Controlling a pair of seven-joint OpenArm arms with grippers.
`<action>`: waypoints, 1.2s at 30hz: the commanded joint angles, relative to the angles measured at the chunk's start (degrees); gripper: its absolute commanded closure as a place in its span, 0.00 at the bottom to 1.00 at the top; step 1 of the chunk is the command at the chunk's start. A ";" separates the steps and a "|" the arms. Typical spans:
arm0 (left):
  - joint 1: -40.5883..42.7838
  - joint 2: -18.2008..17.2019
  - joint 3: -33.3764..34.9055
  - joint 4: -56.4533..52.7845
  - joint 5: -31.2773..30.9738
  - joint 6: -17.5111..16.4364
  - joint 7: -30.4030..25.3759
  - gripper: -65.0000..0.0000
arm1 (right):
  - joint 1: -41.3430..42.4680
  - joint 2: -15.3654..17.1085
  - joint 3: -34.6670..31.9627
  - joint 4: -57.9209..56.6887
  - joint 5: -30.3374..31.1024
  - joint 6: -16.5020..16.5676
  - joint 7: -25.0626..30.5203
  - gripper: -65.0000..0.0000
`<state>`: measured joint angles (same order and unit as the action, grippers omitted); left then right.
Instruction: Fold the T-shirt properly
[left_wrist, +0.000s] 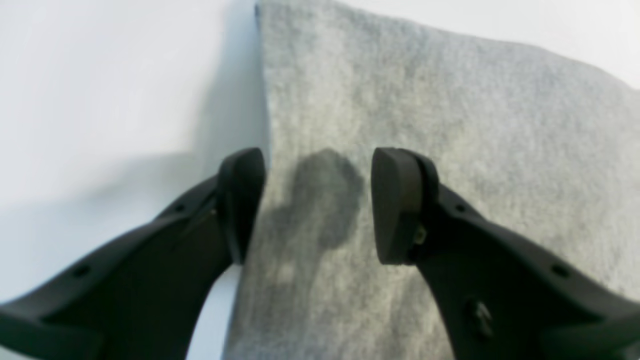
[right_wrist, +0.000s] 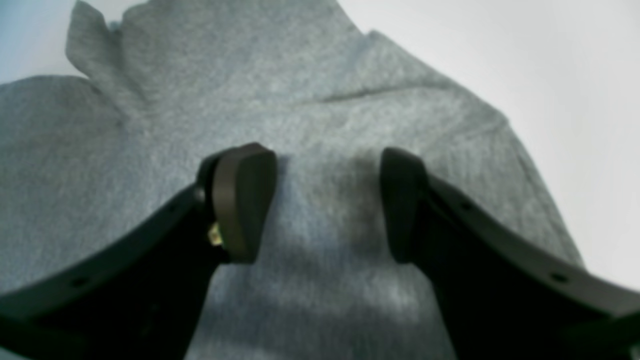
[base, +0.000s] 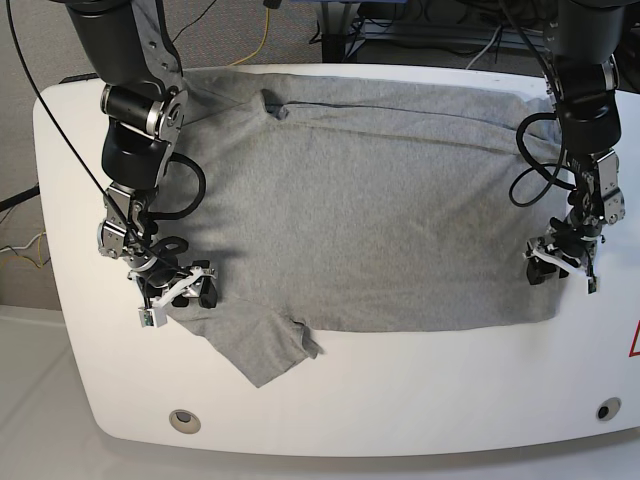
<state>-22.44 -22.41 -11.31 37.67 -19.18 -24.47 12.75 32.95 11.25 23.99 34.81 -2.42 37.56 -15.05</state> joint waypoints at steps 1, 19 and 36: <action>-0.73 -1.11 -0.14 1.64 -0.53 -0.32 -1.08 0.50 | 1.06 1.18 0.11 1.36 1.03 0.86 1.03 0.46; -1.45 -1.15 0.14 0.97 -0.56 -0.12 -0.90 0.51 | -0.29 1.22 0.23 2.95 1.22 1.17 -0.56 0.45; -1.55 -0.92 0.35 1.06 -0.34 0.04 -1.14 0.49 | 0.22 2.63 0.45 3.02 0.61 1.40 -1.00 0.45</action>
<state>-22.55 -22.39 -10.92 37.87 -19.14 -24.43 12.75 31.24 12.88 24.32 36.67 -2.70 38.57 -17.21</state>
